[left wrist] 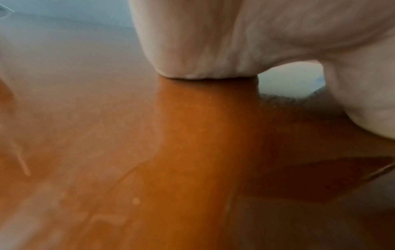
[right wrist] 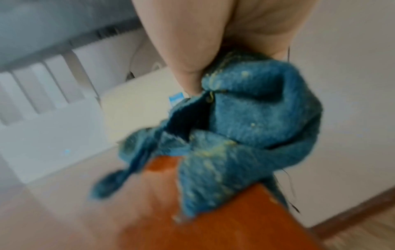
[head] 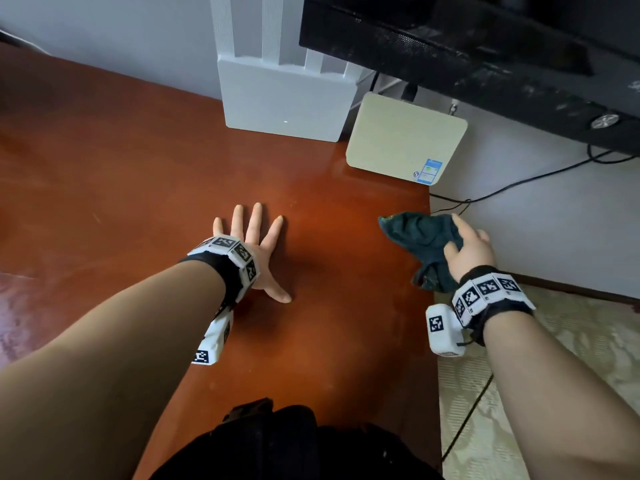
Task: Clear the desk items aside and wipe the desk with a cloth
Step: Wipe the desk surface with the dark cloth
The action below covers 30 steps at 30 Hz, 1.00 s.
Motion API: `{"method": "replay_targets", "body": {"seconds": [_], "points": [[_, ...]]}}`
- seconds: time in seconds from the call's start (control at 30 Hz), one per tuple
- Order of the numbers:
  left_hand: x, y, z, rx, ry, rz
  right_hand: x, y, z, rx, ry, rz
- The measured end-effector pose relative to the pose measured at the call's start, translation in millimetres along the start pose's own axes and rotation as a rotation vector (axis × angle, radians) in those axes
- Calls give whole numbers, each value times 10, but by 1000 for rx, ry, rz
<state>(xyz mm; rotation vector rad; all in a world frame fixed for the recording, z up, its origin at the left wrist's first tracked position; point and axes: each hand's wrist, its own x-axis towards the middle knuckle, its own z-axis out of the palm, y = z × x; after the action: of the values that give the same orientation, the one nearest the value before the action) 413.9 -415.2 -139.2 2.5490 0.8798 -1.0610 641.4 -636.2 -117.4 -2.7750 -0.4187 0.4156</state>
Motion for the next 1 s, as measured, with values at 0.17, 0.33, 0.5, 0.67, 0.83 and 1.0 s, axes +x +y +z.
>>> {"method": "replay_targets", "body": {"seconds": [0.17, 0.33, 0.5, 0.67, 0.83, 1.0], "points": [[-28, 4, 7, -10, 14, -2, -204, -603, -149, 461, 69, -250], [-19, -17, 8, -16, 22, 10, -318, -1314, 250, -114, -139, -726], [5, -30, 5, -17, -6, 20, -267, -1587, 814, -413, -392, -643], [19, -17, -3, -10, -28, 16, -165, -1800, 900, -507, -385, -798], [9, -4, -5, -18, -16, 10, -29, -1718, 903, -501, -296, -821], [24, -21, -1, -21, -8, 17, 193, -1201, 659, -402, -162, -633]]}}
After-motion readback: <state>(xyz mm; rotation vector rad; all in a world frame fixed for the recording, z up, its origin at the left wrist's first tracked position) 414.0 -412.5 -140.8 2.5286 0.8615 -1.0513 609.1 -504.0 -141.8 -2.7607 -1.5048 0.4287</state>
